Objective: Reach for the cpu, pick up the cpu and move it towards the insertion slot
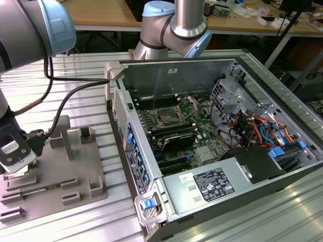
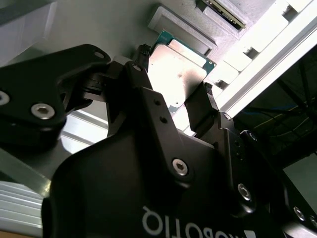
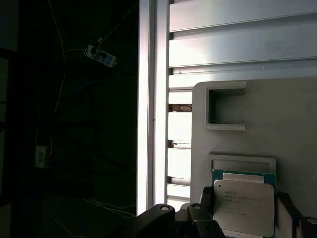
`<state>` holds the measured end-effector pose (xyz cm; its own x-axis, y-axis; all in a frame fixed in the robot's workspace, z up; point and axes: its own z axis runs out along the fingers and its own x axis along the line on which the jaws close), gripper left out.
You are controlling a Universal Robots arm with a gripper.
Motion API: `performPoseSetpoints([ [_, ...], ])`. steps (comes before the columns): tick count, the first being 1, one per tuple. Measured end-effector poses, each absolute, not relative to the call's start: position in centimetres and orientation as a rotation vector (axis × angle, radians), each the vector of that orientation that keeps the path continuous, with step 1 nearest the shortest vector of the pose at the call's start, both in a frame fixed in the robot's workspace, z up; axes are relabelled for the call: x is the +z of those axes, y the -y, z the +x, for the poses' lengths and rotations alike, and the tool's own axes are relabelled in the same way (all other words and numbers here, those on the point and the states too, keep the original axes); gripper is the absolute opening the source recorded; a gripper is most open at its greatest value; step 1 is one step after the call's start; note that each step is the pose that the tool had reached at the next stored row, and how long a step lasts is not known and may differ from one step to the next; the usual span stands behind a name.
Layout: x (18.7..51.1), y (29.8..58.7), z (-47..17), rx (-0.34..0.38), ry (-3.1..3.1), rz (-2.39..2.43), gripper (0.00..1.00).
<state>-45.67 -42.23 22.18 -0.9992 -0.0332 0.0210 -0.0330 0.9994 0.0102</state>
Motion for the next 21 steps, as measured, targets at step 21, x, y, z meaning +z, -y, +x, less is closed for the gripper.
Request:
performPoseSetpoints([
  [21, 22.64, 42.23, -45.67, -0.015, 3.120, 0.052, 0.55],
])
